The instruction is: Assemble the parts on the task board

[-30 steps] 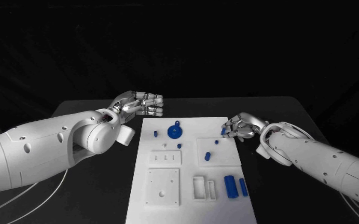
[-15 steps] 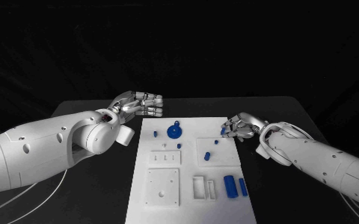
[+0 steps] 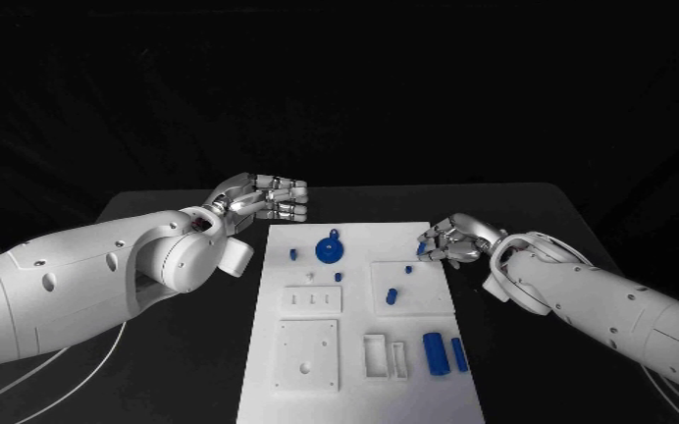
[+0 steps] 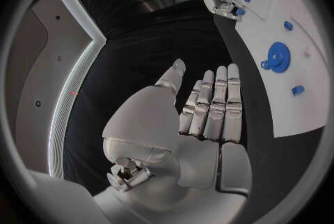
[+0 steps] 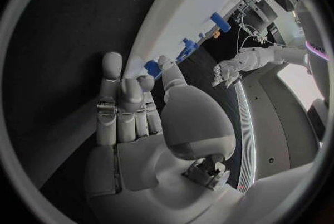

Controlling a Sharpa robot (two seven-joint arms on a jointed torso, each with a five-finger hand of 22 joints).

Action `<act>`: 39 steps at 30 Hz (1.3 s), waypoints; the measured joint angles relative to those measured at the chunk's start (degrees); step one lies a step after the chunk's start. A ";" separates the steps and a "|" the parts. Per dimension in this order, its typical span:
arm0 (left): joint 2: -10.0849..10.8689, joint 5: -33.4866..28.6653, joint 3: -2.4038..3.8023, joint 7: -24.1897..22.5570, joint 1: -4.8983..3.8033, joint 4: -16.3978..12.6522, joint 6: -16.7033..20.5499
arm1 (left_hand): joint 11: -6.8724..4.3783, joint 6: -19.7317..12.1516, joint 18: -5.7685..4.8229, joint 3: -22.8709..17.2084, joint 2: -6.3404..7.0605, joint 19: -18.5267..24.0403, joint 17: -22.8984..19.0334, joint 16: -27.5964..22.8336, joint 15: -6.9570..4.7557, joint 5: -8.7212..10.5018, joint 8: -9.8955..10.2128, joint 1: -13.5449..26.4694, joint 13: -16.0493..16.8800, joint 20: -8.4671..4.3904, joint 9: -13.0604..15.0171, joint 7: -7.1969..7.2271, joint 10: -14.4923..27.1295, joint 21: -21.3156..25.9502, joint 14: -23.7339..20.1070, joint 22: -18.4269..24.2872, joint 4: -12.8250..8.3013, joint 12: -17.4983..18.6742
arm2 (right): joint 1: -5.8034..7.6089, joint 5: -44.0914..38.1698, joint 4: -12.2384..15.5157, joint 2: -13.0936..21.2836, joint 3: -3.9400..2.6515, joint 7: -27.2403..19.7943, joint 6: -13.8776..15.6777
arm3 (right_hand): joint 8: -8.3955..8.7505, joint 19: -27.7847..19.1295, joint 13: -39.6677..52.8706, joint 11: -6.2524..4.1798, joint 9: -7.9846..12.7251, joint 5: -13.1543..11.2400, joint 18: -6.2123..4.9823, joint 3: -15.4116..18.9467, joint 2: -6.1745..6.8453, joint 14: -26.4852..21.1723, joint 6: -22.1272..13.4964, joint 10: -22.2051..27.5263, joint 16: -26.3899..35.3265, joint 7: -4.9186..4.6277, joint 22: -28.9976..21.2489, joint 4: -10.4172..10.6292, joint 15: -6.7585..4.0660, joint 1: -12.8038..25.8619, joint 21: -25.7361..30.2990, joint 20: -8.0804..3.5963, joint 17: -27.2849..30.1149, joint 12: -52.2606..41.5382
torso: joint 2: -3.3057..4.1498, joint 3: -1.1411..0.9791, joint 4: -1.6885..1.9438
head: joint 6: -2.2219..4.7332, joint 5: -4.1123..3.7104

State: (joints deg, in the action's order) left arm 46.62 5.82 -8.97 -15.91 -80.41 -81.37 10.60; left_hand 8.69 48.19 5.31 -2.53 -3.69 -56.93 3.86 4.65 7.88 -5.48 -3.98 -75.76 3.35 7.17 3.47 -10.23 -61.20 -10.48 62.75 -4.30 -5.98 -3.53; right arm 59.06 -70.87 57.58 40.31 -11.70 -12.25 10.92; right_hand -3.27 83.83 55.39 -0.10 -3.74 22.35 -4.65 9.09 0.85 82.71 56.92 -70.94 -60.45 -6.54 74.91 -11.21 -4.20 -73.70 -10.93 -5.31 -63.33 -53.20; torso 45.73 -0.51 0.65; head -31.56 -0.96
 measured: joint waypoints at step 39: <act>0.07 0.06 0.00 0.09 0.00 0.01 -0.37 | 0.00 -0.51 0.00 -0.02 0.00 0.00 0.00 0.00 0.00 0.00 0.00 0.00 -0.01 0.00 0.00 -0.09 0.00 0.00 0.00 0.00 -0.33 0.00 | -0.35 -0.33 0.04 -0.27 -0.04 1.04 2.52 | 0.01 0.00 -0.17 0.00 0.02 0.29 -0.69 -0.98 -1.17 0.00 0.85 -0.01 0.00 0.31 0.00 0.12 0.00 0.99 -0.72 0.00 -0.33 0.00 | 0.01 -0.05 -0.02 | 0.04 -0.03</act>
State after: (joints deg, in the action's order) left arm 46.69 5.88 -8.97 -15.82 -80.41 -81.36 10.23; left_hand 8.69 47.69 5.31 -2.55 -3.69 -56.92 3.85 4.65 7.88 -5.48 -3.98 -75.76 3.33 7.17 3.47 -10.32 -61.20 -10.48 62.75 -4.31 -6.31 -3.54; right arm 58.71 -71.19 57.62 40.04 -11.74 -11.20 13.44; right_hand -3.26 83.83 55.22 -0.10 -3.73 22.64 -5.33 8.12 -0.31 82.70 57.77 -70.95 -60.45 -6.23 74.91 -11.09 -4.20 -72.71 -11.65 -5.31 -63.66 -53.21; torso 45.74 -0.56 0.63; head -31.52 -0.98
